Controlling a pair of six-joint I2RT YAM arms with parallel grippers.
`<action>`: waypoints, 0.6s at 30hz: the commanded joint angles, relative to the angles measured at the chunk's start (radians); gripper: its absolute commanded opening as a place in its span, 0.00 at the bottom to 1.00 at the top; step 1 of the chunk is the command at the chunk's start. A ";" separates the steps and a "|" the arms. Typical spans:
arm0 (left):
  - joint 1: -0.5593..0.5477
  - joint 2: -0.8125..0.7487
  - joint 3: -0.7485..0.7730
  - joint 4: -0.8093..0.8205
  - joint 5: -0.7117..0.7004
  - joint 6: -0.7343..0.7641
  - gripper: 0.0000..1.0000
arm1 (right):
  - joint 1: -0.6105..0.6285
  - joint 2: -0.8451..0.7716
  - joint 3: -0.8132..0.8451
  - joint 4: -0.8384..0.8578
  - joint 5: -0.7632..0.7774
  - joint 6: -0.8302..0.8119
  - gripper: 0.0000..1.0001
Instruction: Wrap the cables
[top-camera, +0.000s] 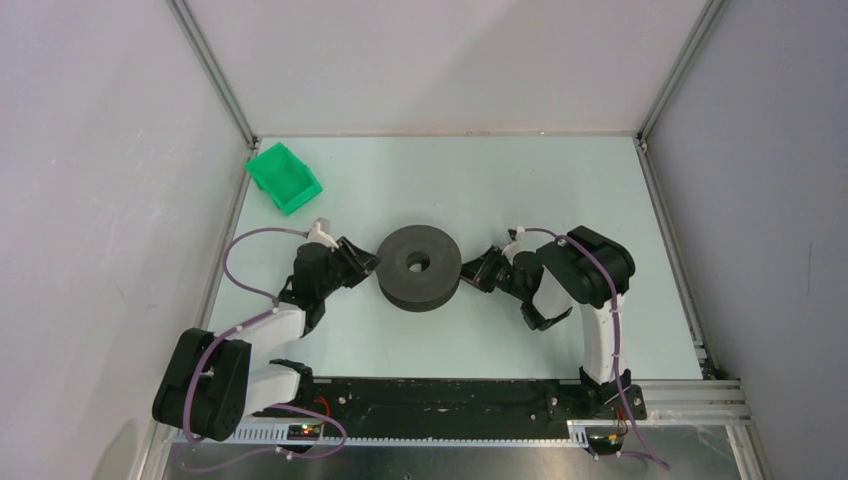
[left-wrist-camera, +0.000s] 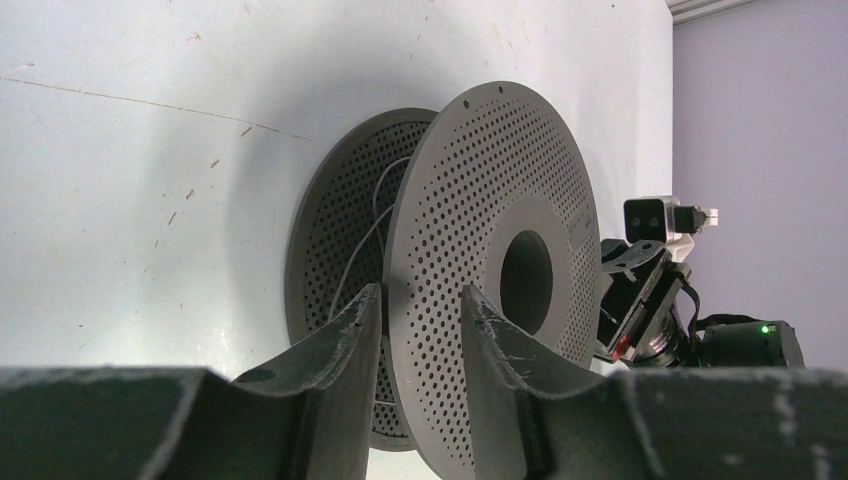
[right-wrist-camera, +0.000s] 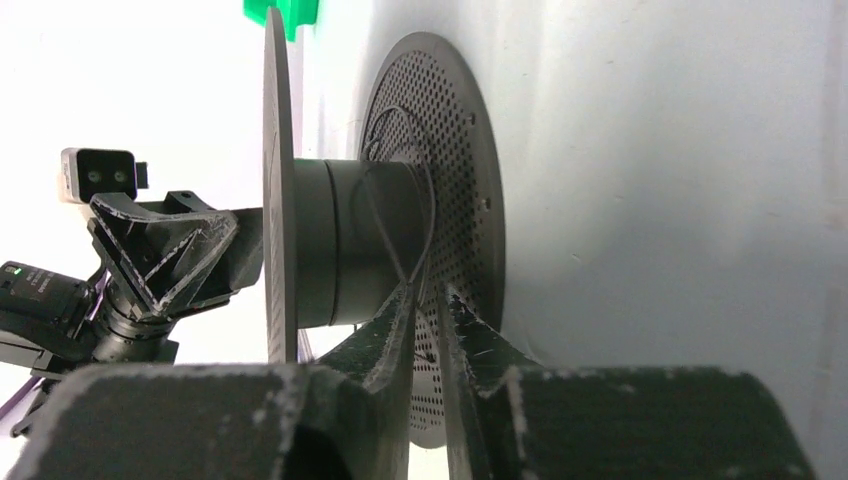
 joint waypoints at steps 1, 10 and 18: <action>-0.011 -0.023 0.021 0.051 0.004 -0.004 0.39 | -0.032 -0.040 -0.033 -0.006 0.026 -0.007 0.20; -0.010 -0.046 0.047 0.048 -0.003 0.000 0.40 | -0.103 -0.079 -0.083 0.029 -0.020 -0.002 0.24; -0.010 -0.141 0.068 -0.004 -0.050 0.032 0.41 | -0.180 -0.281 -0.170 -0.081 -0.046 -0.047 0.23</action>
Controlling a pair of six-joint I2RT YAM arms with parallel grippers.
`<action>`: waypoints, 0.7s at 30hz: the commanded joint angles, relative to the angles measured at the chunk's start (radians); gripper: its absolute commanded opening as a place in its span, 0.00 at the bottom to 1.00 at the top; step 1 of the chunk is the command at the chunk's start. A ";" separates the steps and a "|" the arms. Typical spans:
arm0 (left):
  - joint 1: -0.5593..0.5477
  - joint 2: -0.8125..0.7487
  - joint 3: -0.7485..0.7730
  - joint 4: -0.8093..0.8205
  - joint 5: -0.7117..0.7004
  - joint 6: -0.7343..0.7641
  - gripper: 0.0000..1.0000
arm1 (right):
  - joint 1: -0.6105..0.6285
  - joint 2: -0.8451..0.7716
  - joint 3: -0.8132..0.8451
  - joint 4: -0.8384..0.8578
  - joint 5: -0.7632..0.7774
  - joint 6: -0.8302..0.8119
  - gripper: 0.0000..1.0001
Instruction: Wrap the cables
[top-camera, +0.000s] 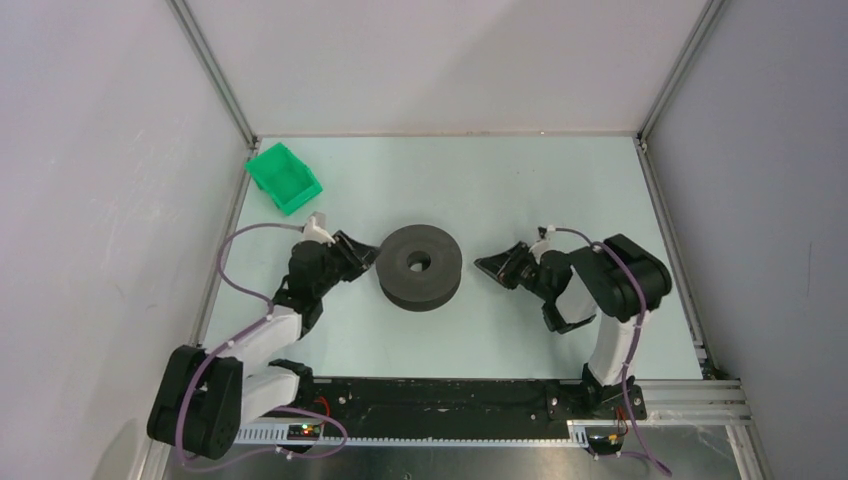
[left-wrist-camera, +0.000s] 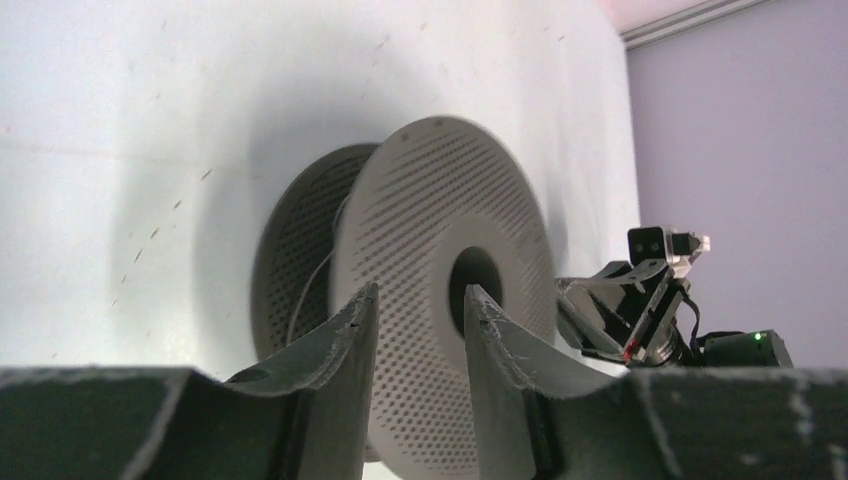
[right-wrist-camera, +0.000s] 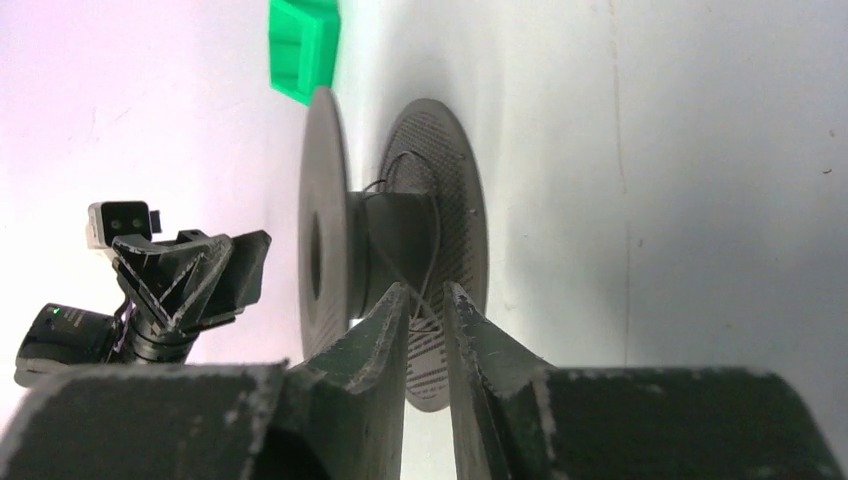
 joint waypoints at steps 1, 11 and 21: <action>-0.007 -0.102 0.061 -0.014 -0.059 0.042 0.41 | -0.038 -0.195 -0.050 -0.078 -0.011 -0.063 0.23; -0.008 -0.340 0.208 -0.304 -0.191 0.228 0.43 | 0.041 -0.897 0.117 -1.081 0.289 -0.507 0.23; -0.007 -0.543 0.475 -0.596 -0.035 0.568 0.53 | 0.217 -1.229 0.355 -1.587 0.435 -0.762 0.58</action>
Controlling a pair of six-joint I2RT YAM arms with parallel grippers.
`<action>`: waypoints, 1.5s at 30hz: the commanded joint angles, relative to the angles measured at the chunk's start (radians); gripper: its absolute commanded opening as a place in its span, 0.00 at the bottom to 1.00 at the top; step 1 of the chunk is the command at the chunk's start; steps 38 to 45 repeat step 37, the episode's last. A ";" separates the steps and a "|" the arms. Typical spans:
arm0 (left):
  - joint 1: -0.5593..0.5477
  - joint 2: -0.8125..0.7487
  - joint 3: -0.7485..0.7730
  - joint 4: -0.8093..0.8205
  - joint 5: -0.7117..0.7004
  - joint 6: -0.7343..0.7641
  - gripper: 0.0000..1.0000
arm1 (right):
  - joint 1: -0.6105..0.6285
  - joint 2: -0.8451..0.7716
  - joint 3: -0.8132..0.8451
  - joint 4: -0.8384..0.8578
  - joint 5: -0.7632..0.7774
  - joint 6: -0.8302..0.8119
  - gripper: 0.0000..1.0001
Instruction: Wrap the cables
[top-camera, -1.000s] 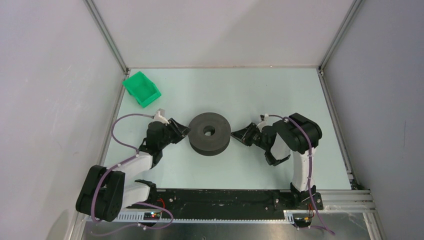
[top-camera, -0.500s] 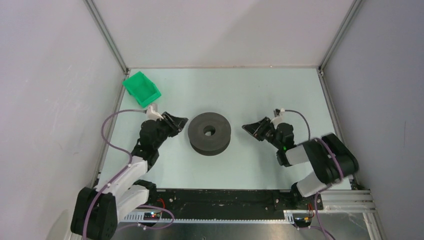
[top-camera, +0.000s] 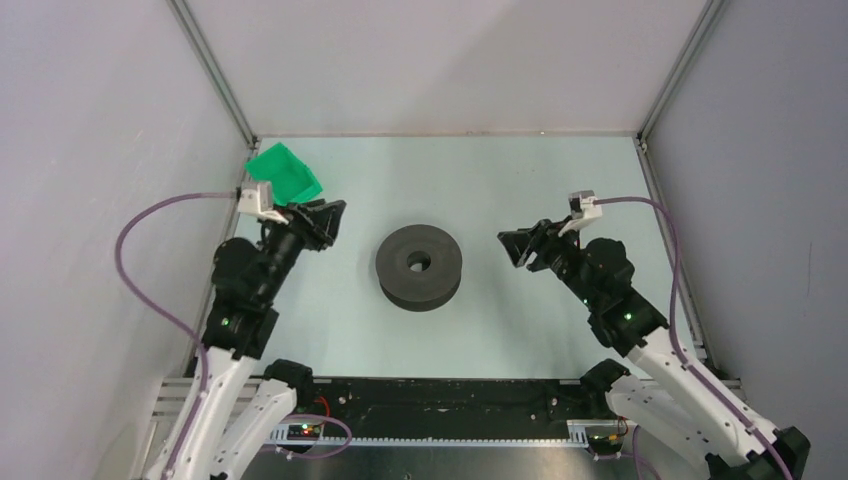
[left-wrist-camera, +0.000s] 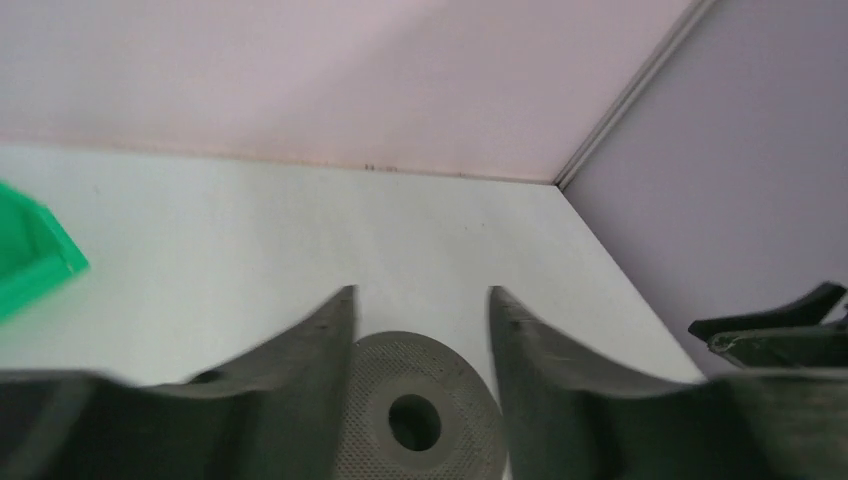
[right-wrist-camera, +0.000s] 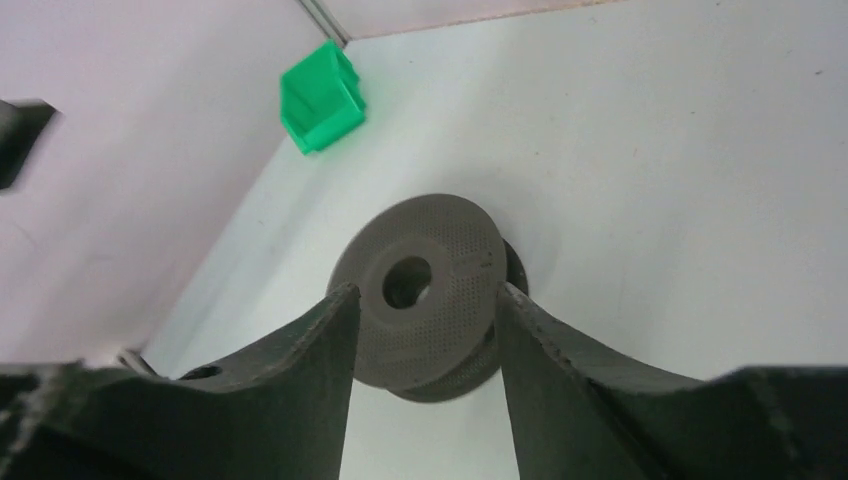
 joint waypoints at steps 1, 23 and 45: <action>-0.004 -0.100 0.055 -0.134 0.110 0.203 0.60 | 0.053 -0.050 0.082 -0.316 0.067 -0.132 0.69; 0.014 -0.323 -0.106 -0.143 0.092 0.291 1.00 | 0.094 -0.148 0.172 -0.431 0.163 0.005 0.99; 0.032 -0.340 -0.111 -0.142 0.087 0.280 1.00 | 0.093 -0.152 0.192 -0.469 0.181 -0.009 0.99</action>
